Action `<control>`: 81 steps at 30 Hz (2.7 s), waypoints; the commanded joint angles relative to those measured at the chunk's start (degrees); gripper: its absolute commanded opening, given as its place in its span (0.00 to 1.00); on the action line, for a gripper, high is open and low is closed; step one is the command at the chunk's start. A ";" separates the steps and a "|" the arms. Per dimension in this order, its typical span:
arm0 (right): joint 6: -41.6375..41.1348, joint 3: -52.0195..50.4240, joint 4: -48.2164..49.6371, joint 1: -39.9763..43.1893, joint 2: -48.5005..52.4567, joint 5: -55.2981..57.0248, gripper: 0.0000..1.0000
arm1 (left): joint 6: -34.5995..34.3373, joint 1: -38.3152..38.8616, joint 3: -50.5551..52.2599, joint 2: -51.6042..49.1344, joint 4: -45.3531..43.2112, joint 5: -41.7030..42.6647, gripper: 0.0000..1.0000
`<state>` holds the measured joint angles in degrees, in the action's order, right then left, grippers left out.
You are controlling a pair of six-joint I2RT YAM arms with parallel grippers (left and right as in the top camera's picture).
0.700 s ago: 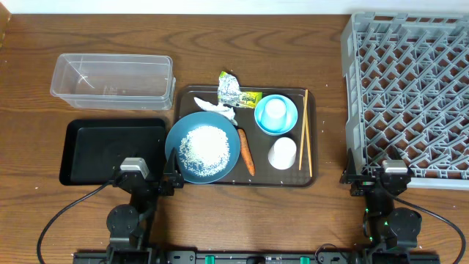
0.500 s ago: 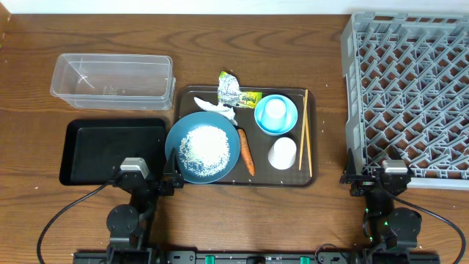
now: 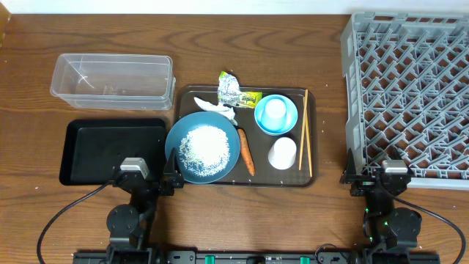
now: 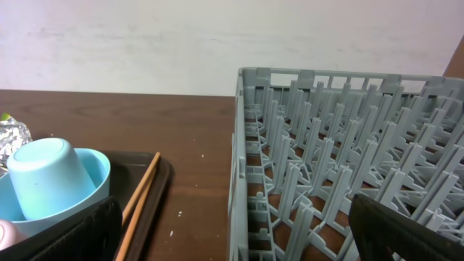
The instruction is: Sort waste into correct bins and load items into the dishwasher rack
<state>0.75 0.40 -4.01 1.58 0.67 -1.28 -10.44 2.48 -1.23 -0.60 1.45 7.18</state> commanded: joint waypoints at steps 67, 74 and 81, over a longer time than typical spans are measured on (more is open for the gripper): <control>-38.97 -0.09 10.25 0.22 -0.28 -20.17 0.99 | 0.79 0.22 1.01 0.00 1.90 0.98 0.98; -41.94 0.55 15.78 0.22 -0.28 -25.38 0.99 | 0.79 0.22 1.01 0.00 1.90 0.98 0.98; -31.28 9.66 8.52 0.22 3.89 -23.15 0.99 | 0.79 0.22 1.01 0.00 1.90 0.98 0.98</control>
<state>-35.44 5.08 5.67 1.58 2.24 -24.82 -10.41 2.48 -1.23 -0.60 1.45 7.18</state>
